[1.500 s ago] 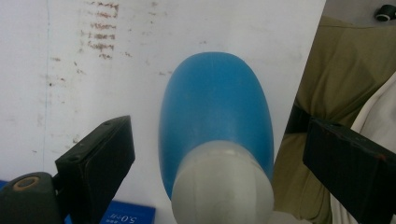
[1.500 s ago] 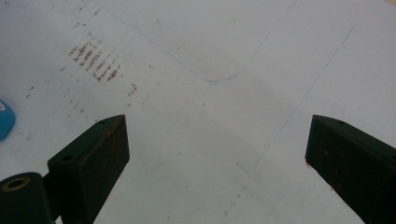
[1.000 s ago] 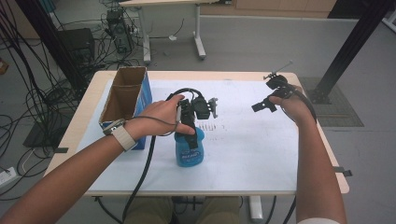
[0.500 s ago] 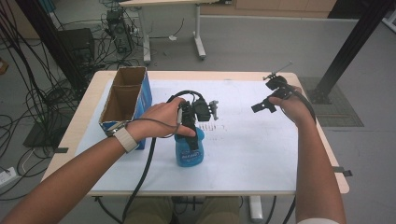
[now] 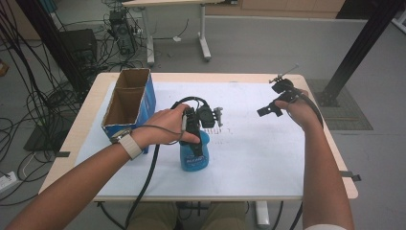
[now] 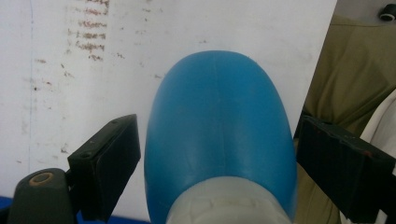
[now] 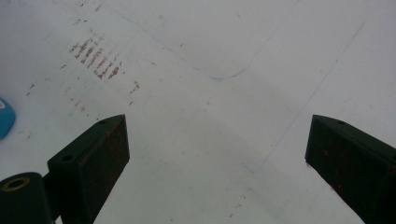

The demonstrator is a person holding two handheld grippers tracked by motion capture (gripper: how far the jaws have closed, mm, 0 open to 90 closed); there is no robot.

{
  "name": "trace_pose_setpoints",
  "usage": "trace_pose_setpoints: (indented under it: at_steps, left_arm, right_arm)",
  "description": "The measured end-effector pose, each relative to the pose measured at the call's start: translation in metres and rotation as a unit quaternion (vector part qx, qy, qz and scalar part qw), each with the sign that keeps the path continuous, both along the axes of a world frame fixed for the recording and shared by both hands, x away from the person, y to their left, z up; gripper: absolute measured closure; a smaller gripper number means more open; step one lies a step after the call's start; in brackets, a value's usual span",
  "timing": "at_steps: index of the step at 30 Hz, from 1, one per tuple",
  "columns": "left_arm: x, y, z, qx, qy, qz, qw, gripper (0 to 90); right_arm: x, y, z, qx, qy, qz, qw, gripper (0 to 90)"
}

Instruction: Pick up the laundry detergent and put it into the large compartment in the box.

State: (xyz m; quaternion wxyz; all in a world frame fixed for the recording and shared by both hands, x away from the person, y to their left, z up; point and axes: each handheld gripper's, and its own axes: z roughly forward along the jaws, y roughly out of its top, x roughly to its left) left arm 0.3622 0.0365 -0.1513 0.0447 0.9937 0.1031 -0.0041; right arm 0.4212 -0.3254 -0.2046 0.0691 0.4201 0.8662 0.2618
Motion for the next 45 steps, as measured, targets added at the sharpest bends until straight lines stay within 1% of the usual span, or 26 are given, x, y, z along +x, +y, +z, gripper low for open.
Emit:
trace_pose_setpoints:
  at_steps: [8, 11, 12, 14, 20, 23, 26, 31, 37, 42, 45]
  left_arm:
    - [-0.0002, -0.0015, -0.0042, 0.002, -0.001, -0.001, 1.0, 15.7]
    - [0.0002, -0.0013, -0.0046, -0.001, -0.001, -0.001, 1.0, 18.7]
    - [-0.0002, -0.0016, -0.0046, 0.0, -0.003, -0.001, 1.0, 18.7]
    - [-0.0011, -0.0018, -0.0049, 0.001, -0.006, -0.002, 1.0, 21.9]
    - [-0.0026, -0.0031, -0.0053, 0.005, -0.012, -0.002, 0.9999, 25.5]
    - [-0.0022, -0.0035, -0.0053, 0.006, -0.012, -0.002, 0.9999, 25.7]
    - [-0.0021, -0.0029, -0.0055, 0.004, -0.012, -0.003, 0.9999, 28.5]
    - [-0.002, -0.0038, -0.0054, 0.006, -0.012, -0.003, 0.9999, 28.5]
    - [-0.0032, -0.0017, -0.0054, 0.002, -0.017, 0.0, 0.9999, 28.7]
    - [-0.0039, -0.0043, -0.0052, 0.008, -0.016, -0.003, 0.9998, 29.0]
    - [-0.0033, -0.0041, -0.0052, 0.008, -0.015, -0.002, 0.9999, 29.1]
  right_arm:
    - [-0.0012, -0.0011, 0.0008, 0.003, -0.003, 0.0, 1.0, 6.3]
    - [-0.0008, -0.0005, 0.0007, 0.002, -0.001, 0.0, 1.0, 6.3]
    - [-0.0008, -0.0005, 0.0007, 0.002, -0.001, 0.0, 1.0, 6.3]
    - [-0.0007, -0.0004, 0.0005, 0.003, -0.002, 0.001, 1.0, 6.3]
    - [-0.0002, 0.0002, 0.0003, 0.003, -0.002, 0.002, 1.0, 6.3]
    - [-0.0003, 0.0, 0.0003, 0.003, -0.003, 0.003, 1.0, 6.3]
    - [-0.0006, -0.0008, 0.0006, 0.004, -0.003, 0.003, 1.0, 6.3]
    - [-0.0015, -0.0021, 0.0009, 0.005, -0.004, 0.001, 1.0, 6.3]
    - [-0.0021, -0.0024, 0.0014, 0.005, -0.004, 0.0, 1.0, 6.3]
    - [-0.003, -0.0027, 0.0023, 0.005, -0.004, 0.0, 1.0, 6.4]
    - [-0.0036, -0.0029, 0.0027, 0.005, -0.005, 0.0, 1.0, 6.4]
